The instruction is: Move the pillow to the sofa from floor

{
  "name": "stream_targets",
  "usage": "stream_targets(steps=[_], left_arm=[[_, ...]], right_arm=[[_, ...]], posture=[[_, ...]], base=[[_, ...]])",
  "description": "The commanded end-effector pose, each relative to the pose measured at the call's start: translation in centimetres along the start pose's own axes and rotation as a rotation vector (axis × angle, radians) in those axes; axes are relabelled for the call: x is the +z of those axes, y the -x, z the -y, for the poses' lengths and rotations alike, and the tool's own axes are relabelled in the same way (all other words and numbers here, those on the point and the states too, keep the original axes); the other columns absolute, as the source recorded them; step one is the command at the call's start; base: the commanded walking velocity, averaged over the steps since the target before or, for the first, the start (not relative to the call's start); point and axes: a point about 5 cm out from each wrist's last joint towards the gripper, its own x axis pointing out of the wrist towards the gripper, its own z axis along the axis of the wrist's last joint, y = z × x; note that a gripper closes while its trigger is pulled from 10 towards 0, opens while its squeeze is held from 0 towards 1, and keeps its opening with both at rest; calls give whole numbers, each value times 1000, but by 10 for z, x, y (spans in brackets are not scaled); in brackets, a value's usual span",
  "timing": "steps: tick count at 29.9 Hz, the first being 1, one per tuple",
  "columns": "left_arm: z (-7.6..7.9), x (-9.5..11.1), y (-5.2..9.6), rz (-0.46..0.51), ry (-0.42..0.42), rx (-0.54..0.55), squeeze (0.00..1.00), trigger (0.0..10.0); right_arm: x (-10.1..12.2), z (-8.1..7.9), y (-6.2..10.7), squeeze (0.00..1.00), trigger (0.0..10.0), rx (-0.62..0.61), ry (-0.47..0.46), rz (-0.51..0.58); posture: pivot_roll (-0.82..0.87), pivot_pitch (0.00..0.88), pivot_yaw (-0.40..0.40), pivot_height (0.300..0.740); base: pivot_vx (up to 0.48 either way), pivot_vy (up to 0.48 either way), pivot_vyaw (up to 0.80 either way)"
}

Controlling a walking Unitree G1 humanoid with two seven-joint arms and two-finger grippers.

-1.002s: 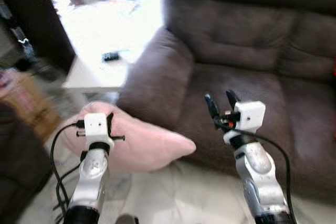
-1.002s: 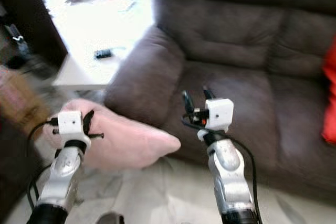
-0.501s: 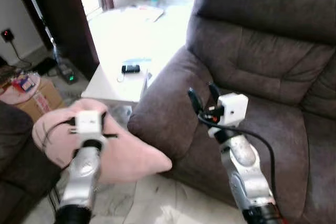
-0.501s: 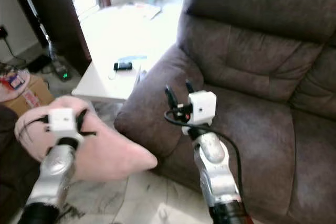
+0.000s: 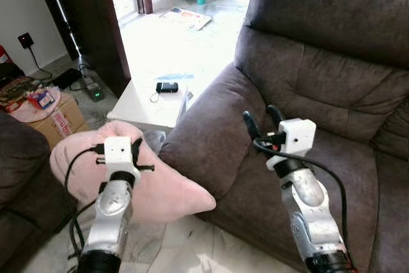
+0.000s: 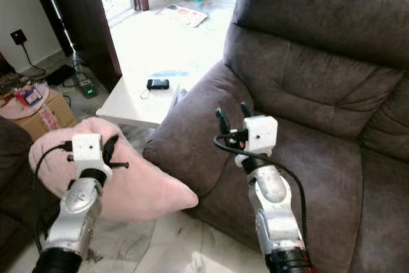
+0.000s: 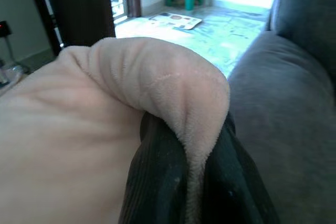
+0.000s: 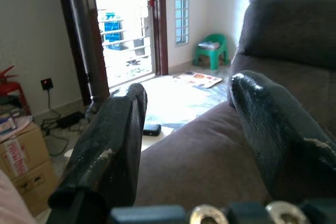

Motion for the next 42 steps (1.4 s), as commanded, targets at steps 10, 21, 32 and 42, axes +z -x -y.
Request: stream_targets(steps=[10,21,32,42], left_arm=[[8,22,-5,99,16,-39,0,10000],[19,19,-2,77,20,-101,0,10000],[43,27,-2,41,72,-337,0,10000],[61,43,-3,54,116,-468,0,10000]], right_arm=[[-3,5,0,0,10000,-26,16,-24],[-14,8,3,0,10000,13,81,-111],[-64,49,51,0,10000,226,270,-559],[-80,45,73,1000,10000,383,229,-674]], posture=[[-11,0,-28,740],[-10,0,-29,740],[-18,0,-28,740],[-22,0,-19,740]], base=[[0,0,0],[0,0,0],[0,0,0],[0,0,0]])
